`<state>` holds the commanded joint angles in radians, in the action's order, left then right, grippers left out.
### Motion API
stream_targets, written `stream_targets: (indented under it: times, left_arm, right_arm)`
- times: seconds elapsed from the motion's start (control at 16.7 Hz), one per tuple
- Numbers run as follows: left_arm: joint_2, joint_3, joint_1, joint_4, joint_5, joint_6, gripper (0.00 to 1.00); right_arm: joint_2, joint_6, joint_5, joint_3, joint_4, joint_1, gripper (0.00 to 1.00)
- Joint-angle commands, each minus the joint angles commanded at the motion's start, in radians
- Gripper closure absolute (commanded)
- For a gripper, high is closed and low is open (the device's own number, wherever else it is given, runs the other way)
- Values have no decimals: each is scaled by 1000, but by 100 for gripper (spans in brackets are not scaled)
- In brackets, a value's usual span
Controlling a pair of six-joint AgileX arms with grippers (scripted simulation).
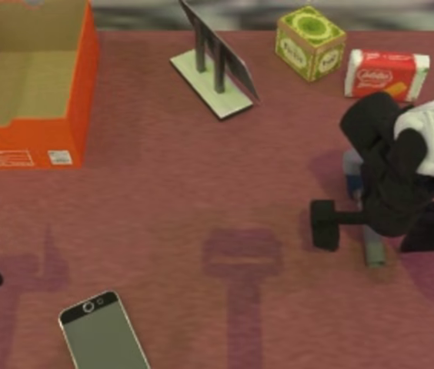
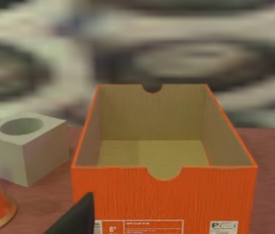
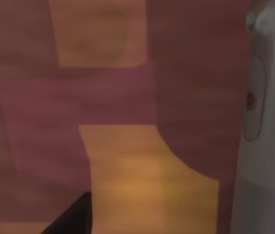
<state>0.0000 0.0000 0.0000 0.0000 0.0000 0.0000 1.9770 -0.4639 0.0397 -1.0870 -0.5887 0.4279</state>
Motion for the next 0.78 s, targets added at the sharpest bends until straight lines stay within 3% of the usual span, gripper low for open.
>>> stream_targets:
  times: [0.54, 0.78]
  left_arm:
    - [0, 0, 0, 0, 0, 0, 0]
    - [0, 0, 0, 0, 0, 0, 0]
  right_arm:
    - [0, 0, 0, 0, 0, 0, 98]
    - [0, 0, 0, 0, 0, 0, 100]
